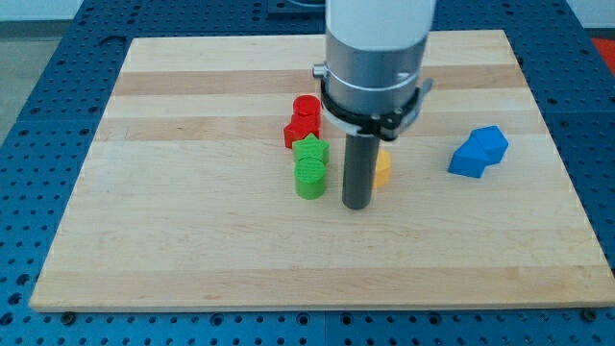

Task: Push yellow hexagon closer to the blue triangle

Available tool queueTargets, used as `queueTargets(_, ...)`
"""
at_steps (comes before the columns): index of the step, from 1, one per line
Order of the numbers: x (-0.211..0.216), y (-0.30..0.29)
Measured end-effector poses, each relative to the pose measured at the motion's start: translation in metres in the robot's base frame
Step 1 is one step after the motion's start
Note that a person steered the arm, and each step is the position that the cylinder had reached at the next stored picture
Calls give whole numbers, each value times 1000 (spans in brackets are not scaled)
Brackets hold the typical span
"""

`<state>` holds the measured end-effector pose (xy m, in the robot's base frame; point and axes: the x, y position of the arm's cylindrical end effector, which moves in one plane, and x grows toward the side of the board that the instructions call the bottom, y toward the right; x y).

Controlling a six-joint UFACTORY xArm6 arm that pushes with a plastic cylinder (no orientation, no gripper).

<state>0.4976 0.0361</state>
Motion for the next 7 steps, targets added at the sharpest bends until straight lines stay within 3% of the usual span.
queueTargets(4, -35, 0)
queueTargets(5, -36, 13)
queueTargets(6, -34, 68)
queueTargets(7, -31, 74)
